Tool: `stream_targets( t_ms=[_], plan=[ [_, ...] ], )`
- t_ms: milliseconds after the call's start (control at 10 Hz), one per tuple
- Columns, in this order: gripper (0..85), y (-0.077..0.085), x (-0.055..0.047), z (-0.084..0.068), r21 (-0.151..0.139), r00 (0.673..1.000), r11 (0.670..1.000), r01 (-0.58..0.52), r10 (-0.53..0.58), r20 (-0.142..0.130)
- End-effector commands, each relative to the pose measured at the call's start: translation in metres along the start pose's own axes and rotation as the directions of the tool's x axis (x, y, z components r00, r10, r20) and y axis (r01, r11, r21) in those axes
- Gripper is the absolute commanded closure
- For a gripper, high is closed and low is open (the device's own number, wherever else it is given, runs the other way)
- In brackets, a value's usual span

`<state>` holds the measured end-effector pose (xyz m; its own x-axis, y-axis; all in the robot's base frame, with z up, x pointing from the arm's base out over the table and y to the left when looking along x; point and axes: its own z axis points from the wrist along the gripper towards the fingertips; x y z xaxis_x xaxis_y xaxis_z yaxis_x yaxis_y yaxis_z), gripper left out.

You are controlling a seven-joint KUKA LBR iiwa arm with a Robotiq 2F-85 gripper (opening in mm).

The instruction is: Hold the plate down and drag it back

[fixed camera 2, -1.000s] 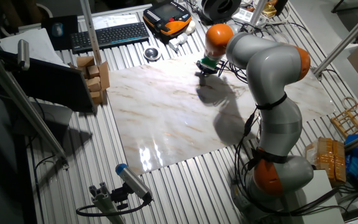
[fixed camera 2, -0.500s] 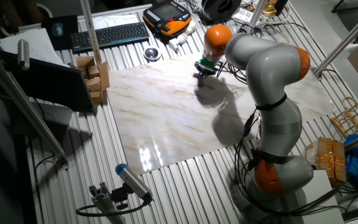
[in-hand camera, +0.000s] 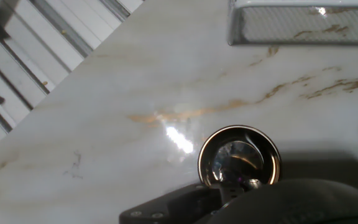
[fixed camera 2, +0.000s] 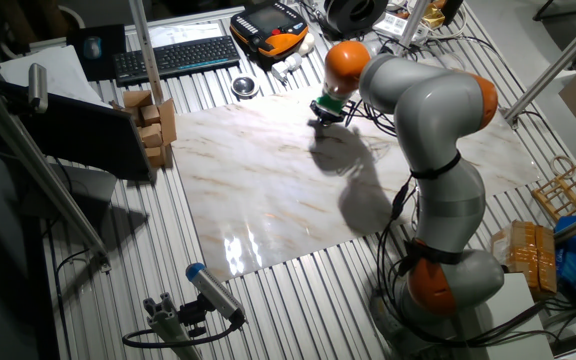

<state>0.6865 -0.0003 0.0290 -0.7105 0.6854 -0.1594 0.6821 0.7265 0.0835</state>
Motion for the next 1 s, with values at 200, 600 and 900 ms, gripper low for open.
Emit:
stream_targets(
  t_ms=[200,600,900],
  plan=[
    [85.0,0.0039,0.0047,-0.0009,0.002,1.000,1.000,-0.004,0.004,0.000],
    [85.0,0.0052,0.0039,-0.0017,0.000,1.000,1.000,0.007,-0.007,-0.002],
    [85.0,0.0058,0.0043,-0.0020,-0.006,1.000,1.000,0.027,-0.027,-0.009]
  ],
)
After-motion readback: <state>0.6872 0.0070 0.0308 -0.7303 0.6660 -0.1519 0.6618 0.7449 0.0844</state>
